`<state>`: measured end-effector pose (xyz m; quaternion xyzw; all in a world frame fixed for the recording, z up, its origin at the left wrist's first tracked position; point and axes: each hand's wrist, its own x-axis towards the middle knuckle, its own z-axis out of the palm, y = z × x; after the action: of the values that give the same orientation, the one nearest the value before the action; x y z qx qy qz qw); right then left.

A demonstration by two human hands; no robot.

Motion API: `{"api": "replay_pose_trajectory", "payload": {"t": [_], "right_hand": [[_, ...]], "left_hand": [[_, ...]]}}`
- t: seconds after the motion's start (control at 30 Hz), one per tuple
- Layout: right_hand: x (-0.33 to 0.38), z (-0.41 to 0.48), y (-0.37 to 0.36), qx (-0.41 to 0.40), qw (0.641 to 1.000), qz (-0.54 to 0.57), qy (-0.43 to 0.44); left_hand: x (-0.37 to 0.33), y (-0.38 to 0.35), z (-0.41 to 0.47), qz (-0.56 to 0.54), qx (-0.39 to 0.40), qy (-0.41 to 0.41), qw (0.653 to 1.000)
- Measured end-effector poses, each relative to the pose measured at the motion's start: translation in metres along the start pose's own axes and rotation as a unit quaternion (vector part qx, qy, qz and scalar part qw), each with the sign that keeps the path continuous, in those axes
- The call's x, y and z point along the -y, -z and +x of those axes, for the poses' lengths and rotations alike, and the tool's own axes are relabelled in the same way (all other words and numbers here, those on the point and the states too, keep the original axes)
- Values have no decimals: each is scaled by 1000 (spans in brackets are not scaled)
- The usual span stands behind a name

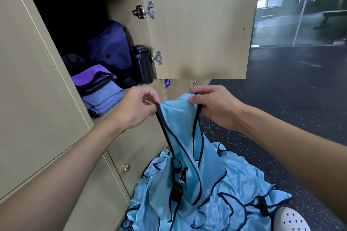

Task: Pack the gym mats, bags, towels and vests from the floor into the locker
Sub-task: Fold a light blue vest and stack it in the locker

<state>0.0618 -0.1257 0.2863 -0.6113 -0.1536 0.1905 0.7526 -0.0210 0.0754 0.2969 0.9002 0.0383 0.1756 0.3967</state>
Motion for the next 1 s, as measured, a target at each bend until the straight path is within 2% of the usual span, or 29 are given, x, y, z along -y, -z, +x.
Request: {"api": "replay_pose_trajectory", "payload": {"t": [0.2,0.3,0.43,0.57,0.63,0.7,0.77,0.83,1.0], "right_hand": [[4,-2,-6,16,1000,-12,6],[5,-3,-8,21,1000,-21,-2],[4,-4,-8,19,1000,2,-1],[3,-2,-6,26,1000,-9,-2],[3,-4,-6,62,996,-71,-4],[1,-7,-8,110,976,-186,21],[-1,-11,-12,95,959,-260,58],[-3,-10,-13,51,947,-301,98],[1,-10,-16,29,941,-301,155]], "left_hand": [[-10,-11,-8,-71,68,61,993],[-11,-18,-10,-45,81,31,995],[-6,-20,-7,31,44,-9,999],[-14,-9,-1,6,-57,-37,998],[-18,-4,0,-16,-87,-53,995],[-21,-4,0,-25,-96,-71,993],[-23,-4,-1,-30,-100,-79,991],[-22,-2,-1,-36,-107,-82,990],[-19,1,1,-9,-127,-75,989]]}}
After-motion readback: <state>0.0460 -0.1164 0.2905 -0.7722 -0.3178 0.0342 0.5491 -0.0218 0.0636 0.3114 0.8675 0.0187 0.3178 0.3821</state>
